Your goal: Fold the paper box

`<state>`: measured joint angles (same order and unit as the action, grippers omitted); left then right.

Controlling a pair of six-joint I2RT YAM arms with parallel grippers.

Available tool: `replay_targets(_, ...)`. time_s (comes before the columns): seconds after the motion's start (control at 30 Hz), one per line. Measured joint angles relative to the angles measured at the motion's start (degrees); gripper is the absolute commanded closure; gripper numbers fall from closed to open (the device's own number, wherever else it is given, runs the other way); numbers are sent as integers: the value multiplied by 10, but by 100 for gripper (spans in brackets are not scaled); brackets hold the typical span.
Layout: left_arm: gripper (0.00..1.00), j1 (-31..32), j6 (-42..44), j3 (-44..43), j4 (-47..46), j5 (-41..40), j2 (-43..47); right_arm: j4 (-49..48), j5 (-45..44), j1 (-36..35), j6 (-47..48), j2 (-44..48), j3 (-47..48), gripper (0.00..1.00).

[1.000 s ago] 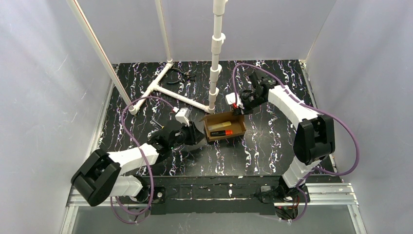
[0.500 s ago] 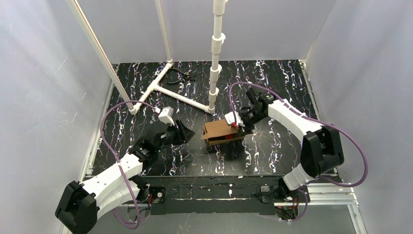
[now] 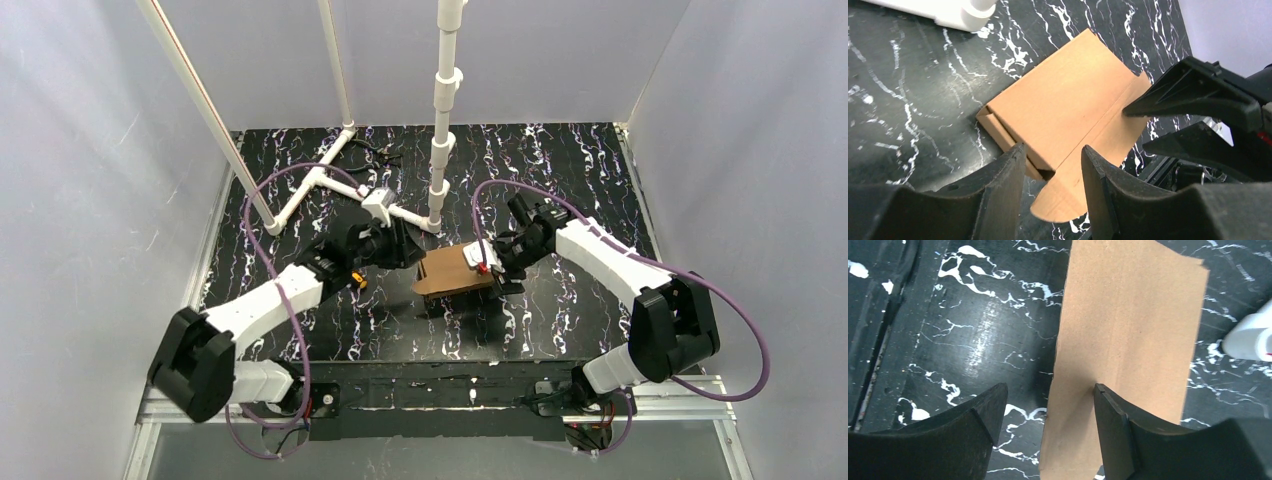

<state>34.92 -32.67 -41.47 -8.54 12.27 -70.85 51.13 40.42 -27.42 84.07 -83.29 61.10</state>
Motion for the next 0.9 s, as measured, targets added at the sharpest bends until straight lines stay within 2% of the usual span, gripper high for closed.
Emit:
replay_targets(0.1, 73, 0, 11, -39, -2, 33, -67, -5, -7, -4, -22, -2, -16, 33)
replay_targets(0.23, 77, 1, 18, -42, -4, 57, -136, -15, -19, -6, -51, -22, -21, 33)
replay_targets(0.37, 77, 3, 15, -15, -4, 67, -169, -42, -24, -6, -85, -26, -36, 33)
replay_targets(0.63, 76, 5, 18, -13, -14, 70, -169, -92, -30, -6, -162, -50, -40, 34)
replay_targets(0.77, 73, 5, 19, -12, -10, 66, -164, -97, -26, -4, -183, -52, -38, 32)
replay_targets(0.9, 66, 4, 20, -5, 1, 55, -118, -73, 8, 12, -203, -40, -25, 31)
